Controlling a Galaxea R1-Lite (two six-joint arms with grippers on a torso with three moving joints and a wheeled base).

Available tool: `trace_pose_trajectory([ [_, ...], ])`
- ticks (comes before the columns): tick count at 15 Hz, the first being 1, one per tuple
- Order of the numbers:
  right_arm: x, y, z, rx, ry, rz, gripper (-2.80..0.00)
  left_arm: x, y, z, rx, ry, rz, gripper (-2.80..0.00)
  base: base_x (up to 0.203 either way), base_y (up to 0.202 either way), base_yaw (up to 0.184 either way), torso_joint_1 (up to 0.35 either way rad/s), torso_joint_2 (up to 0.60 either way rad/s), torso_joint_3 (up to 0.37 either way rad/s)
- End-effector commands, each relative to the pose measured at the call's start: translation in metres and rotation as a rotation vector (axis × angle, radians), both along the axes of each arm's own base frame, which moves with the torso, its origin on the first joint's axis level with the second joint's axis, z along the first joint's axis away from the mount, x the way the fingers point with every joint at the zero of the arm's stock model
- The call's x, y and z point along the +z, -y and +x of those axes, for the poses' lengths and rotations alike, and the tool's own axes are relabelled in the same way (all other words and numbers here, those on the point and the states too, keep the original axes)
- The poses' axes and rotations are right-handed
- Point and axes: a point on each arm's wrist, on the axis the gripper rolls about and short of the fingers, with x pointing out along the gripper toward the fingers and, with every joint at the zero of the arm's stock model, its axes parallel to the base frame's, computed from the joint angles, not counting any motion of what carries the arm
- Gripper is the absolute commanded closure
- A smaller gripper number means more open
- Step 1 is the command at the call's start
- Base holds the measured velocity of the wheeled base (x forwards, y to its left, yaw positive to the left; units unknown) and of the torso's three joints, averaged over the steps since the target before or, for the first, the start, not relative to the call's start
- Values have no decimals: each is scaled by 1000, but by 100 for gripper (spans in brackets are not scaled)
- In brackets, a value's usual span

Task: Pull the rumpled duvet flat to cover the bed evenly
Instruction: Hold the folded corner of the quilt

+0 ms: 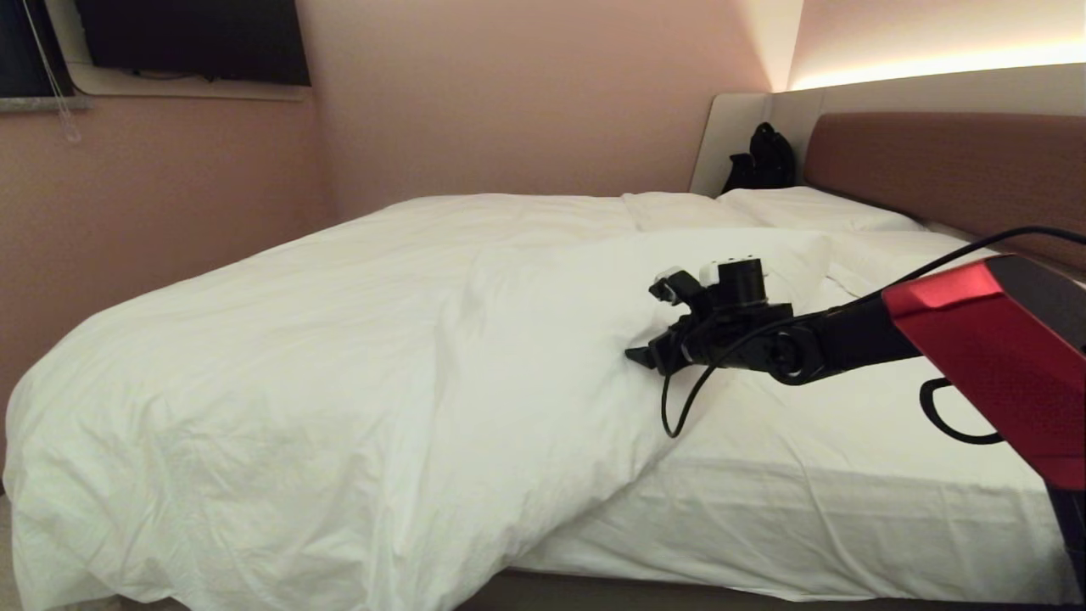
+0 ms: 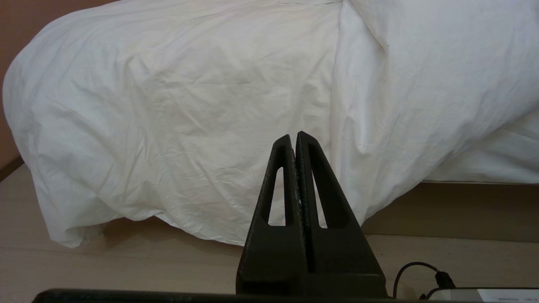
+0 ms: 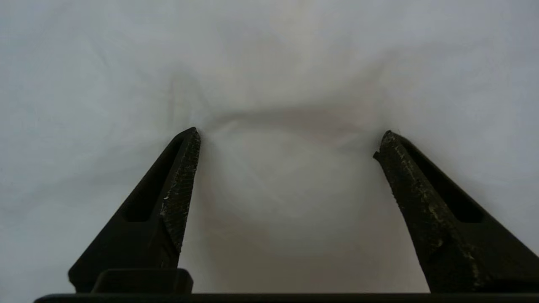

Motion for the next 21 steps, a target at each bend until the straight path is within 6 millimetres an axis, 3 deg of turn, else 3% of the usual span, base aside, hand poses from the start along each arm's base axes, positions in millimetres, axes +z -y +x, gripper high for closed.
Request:
trace_pose_trajectory([
  [1, -29, -3, 8, 52, -10, -102, -280, 0, 0, 0, 0, 0, 0, 0, 0, 0, 0, 0, 0, 0],
  [6, -109, -3, 20, 53, -165, -148, -280, 0, 0, 0, 0, 0, 0, 0, 0, 0, 0, 0, 0, 0],
  [12, -123, -2, 30, 43, -238, -165, -280, 0, 0, 0, 0, -1, 0, 0, 0, 0, 0, 0, 0, 0],
  [13, -125, -2, 31, 43, -241, -165, 0, 0, 0, 0, 0, 0, 0, 0, 0, 0, 0, 0, 0, 0],
  [21, -127, -2, 36, -15, -221, -181, 0, 0, 0, 0, 0, 0, 0, 0, 0, 0, 0, 0, 0, 0],
])
